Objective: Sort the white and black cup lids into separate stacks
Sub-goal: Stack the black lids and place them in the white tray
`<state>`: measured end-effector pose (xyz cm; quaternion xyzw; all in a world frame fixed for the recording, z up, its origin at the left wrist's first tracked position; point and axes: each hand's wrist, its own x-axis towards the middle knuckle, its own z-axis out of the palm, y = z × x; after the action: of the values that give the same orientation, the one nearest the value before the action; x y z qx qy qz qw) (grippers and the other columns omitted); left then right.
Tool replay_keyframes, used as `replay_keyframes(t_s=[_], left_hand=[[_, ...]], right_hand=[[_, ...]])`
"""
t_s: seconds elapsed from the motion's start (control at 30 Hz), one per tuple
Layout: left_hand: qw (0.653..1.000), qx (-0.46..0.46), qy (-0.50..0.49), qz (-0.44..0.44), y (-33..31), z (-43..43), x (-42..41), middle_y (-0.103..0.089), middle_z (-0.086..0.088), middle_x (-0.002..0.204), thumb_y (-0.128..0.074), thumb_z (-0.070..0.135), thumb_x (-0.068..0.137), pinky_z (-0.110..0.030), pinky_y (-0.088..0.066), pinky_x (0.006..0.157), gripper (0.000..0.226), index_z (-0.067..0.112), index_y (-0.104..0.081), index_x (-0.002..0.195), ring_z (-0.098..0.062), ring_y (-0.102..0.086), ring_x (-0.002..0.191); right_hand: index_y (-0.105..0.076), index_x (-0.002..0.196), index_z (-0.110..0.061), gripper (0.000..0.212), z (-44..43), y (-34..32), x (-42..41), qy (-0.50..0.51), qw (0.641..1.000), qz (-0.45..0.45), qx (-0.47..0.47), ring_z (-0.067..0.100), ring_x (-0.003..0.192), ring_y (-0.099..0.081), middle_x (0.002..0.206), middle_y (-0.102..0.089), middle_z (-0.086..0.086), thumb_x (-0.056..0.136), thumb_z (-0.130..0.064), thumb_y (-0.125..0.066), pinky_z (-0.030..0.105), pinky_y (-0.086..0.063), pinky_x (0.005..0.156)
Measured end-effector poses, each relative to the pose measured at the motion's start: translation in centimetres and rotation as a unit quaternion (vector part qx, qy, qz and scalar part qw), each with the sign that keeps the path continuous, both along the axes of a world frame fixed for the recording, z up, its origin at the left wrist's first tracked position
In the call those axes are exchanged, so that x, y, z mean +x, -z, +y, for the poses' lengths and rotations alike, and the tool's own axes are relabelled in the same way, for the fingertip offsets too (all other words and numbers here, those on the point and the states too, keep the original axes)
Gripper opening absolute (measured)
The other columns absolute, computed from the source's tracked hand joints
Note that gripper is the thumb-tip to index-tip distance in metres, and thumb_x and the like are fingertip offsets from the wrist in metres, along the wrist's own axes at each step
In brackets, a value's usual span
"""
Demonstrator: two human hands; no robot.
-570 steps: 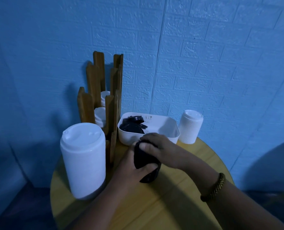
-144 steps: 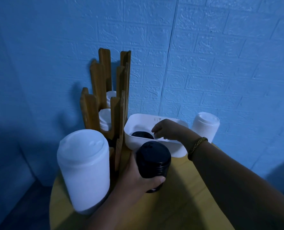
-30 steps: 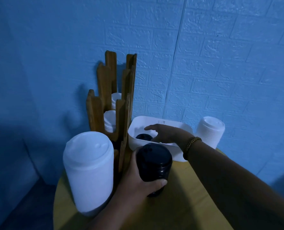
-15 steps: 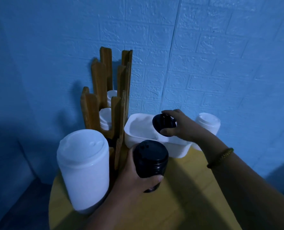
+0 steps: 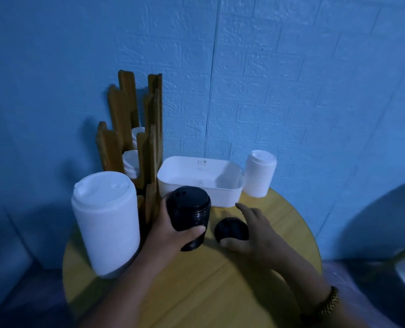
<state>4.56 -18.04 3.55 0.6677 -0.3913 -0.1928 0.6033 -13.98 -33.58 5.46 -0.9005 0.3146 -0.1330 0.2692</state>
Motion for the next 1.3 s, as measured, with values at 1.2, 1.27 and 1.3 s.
replay_keyframes(t_s=[1.2, 1.27, 1.3], left_hand=[[0.996, 0.056, 0.063, -0.008, 0.3, -0.5, -0.2, -0.049, 0.033, 0.129, -0.090, 0.037, 0.068, -0.008, -0.047, 0.084, 0.094, 0.065, -0.026, 0.131, 0.013, -0.049, 0.120], [0.997, 0.053, 0.062, -0.005, 0.4, -0.5, -0.3, -0.053, 0.033, 0.124, -0.090, 0.029, 0.073, -0.003, -0.047, 0.076, 0.089, 0.061, -0.032, 0.132, 0.014, -0.052, 0.113], [0.997, 0.056, 0.061, -0.002, 0.5, -0.5, -0.4, -0.055, 0.029, 0.122, -0.090, 0.029, 0.075, -0.001, -0.047, 0.072, 0.086, 0.057, -0.034, 0.134, 0.010, -0.055, 0.111]], right_hand=[[-0.042, 0.132, -0.050, 0.061, 3.0, -7.1, 6.8, -0.205, 0.972, -0.008, -0.114, 0.009, 0.127, -0.033, 0.133, -0.034, -0.016, 0.079, -0.053, -0.073, 0.032, -0.042, 0.103], [-0.037, 0.137, -0.050, 0.065, 3.3, -7.2, 7.0, -0.201, 0.967, 0.025, -0.156, 0.010, 0.128, -0.028, 0.136, -0.030, -0.015, 0.081, -0.061, -0.068, 0.034, -0.041, 0.103], [-0.035, 0.138, -0.051, 0.065, 3.3, -7.1, 7.0, -0.194, 0.968, 0.028, -0.159, 0.011, 0.129, -0.029, 0.136, -0.030, -0.014, 0.081, -0.067, -0.064, 0.035, -0.041, 0.104]])
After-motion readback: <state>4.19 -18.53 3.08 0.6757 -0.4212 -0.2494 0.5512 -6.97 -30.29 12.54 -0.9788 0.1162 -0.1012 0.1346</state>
